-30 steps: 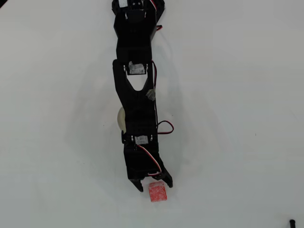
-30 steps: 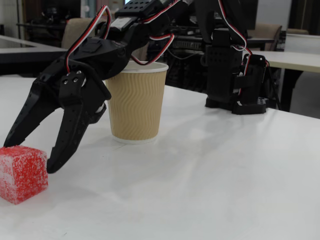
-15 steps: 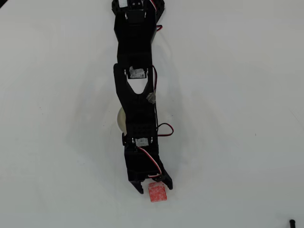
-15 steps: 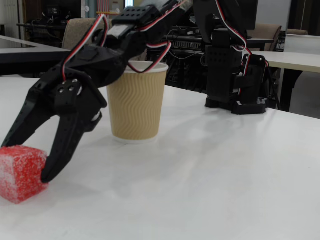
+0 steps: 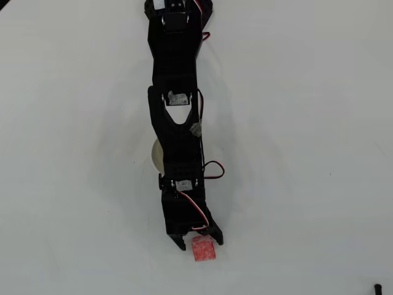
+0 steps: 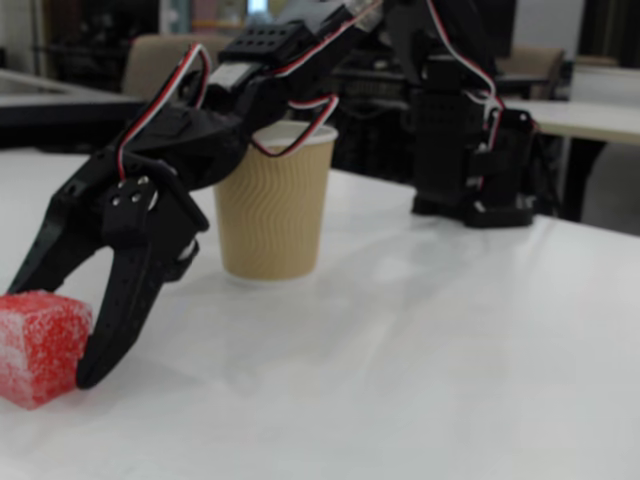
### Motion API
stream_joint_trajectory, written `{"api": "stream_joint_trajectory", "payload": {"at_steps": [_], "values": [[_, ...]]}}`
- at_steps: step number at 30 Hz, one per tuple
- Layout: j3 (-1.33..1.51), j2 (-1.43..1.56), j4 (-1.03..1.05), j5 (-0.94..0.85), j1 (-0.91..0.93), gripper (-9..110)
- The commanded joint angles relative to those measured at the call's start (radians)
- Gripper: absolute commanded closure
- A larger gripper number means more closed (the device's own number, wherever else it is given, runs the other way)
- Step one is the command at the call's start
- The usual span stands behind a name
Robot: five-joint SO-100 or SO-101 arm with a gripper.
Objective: Grasp a red cube and put it in the cup.
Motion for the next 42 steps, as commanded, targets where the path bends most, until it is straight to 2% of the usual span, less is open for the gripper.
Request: {"api": "stream_joint_trajectory", "payload": {"at_steps": [1, 25, 31, 34, 42], "values": [[-0.106, 0.021, -0.031, -0.012, -0.020, 70], [-0.158, -0.020, -0.049, -0.014, -0.023, 71], [-0.158, -0.020, -0.052, -0.014, -0.021, 93], [-0.155, -0.020, -0.052, -0.014, -0.018, 96], [-0.149, -0.014, -0.052, -0.014, -0.012, 97]]}}
